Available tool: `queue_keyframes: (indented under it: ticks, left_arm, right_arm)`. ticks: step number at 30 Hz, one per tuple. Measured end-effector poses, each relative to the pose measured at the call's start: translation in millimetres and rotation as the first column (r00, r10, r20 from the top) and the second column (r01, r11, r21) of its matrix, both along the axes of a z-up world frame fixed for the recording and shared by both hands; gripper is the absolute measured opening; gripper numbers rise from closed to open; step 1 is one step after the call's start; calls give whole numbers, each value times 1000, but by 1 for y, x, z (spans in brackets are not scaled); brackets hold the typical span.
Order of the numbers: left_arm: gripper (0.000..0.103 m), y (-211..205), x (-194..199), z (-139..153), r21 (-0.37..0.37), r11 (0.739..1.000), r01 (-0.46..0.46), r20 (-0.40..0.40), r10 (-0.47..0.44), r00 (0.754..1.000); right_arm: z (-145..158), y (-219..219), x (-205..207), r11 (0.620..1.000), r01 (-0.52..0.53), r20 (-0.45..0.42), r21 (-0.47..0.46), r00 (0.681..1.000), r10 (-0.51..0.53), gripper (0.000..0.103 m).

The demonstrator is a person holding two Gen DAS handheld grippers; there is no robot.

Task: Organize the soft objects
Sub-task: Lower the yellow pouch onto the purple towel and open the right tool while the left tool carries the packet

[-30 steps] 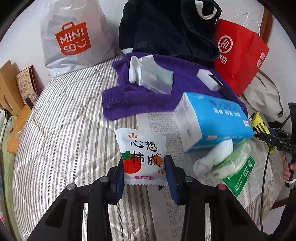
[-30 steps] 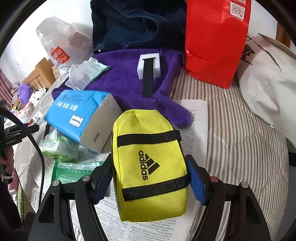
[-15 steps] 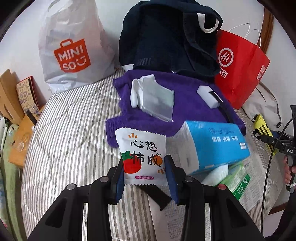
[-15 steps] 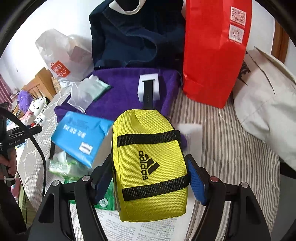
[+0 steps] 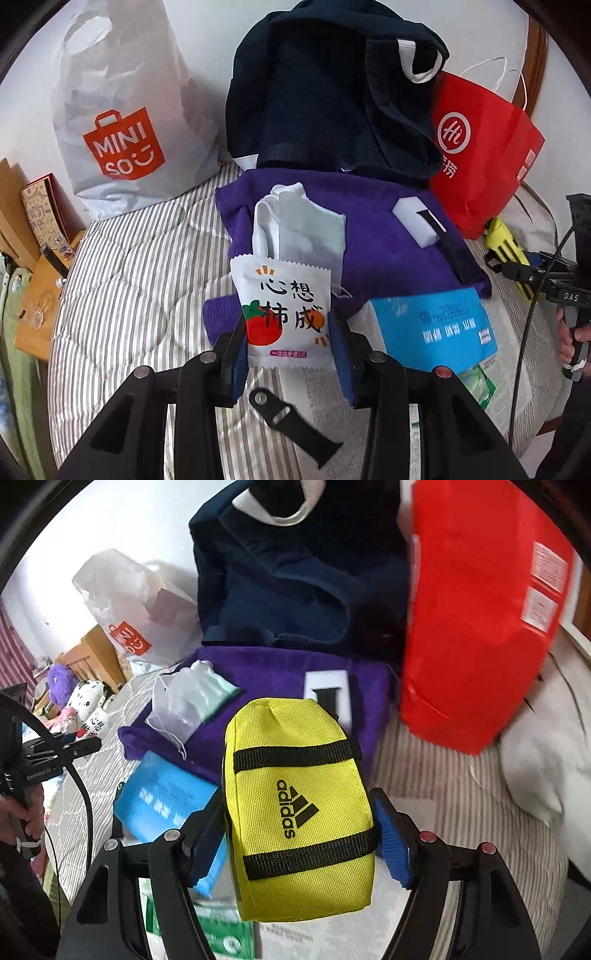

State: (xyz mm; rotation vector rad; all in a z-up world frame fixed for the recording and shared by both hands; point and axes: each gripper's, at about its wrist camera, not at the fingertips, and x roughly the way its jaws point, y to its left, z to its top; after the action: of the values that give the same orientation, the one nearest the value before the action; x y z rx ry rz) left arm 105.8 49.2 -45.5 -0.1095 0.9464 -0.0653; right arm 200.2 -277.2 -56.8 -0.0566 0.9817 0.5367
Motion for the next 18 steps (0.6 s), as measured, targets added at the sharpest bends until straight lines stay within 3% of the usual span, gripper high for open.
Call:
queue_keyframes:
  ticks: [18]
  left_arm:
    - [37, 10, 28, -3, -16, 1000, 6, -5, -6, 1000]
  right_arm:
    - [-48, 81, 68, 994, -86, -117, -60, 990, 78, 74]
